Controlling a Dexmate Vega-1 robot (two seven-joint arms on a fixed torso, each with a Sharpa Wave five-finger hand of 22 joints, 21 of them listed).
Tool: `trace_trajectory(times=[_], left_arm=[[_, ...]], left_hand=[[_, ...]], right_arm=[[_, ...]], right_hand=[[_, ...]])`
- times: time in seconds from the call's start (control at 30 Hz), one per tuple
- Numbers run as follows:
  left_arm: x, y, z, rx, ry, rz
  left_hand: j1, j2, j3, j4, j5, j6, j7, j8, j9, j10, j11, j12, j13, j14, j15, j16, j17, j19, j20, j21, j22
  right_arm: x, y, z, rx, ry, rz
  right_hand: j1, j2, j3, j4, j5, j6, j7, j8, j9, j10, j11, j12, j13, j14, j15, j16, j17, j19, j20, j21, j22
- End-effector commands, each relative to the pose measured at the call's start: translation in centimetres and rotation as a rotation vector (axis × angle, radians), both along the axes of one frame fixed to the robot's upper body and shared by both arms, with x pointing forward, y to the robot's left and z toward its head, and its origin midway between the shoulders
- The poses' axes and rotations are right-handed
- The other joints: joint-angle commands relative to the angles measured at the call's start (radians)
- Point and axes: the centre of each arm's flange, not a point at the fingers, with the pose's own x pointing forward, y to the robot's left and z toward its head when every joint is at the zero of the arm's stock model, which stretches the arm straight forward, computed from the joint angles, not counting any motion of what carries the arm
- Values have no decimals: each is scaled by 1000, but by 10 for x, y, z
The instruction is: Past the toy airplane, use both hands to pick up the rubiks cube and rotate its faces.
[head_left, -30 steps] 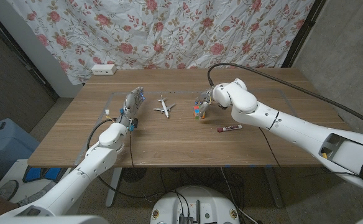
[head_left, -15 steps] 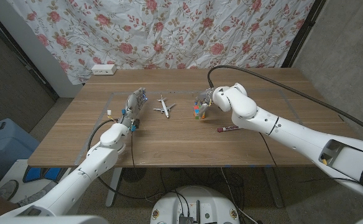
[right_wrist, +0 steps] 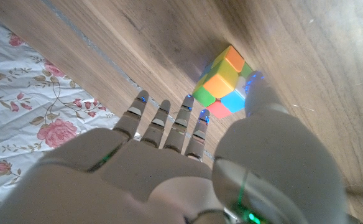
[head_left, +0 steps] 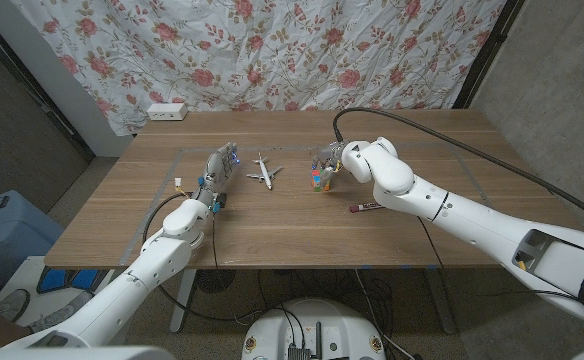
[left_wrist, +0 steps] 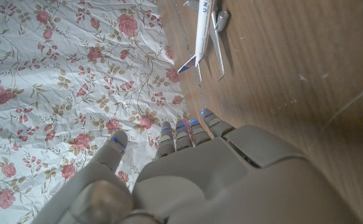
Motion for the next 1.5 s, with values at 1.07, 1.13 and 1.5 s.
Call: trace_trajectory(times=[1.07,1.13,1.5], left_arm=[[4,0,-4,-2,27,-5],[4,0,-4,-1,26,-4],[3,-1,-6,-2,31,-4]], left_hand=[[-6,50,-2,5,1,13,2,0,3,9,-2,0,6,7,-24,0,5,6,-25,5,4],[-6,50,-2,6,1,13,3,0,3,9,-3,0,6,7,-24,0,5,6,-24,5,4],[-6,51,-2,7,1,13,2,0,3,9,-4,0,6,7,-24,0,6,6,-23,5,4]], right_arm=[[5,2,2,-24,-41,39],[5,2,2,-24,-39,40],[7,3,2,-27,-27,40]], right_hand=[[32,-4,19,16,5,184,-1,77,17,178,-80,17,5,102,-57,36,10,59,-21,-4,1],[33,-4,18,16,5,192,-2,81,17,187,-82,18,6,106,-59,37,11,61,-23,-4,1],[34,2,17,19,3,235,-2,100,20,225,-85,21,12,122,-72,45,13,66,-24,-6,1]])
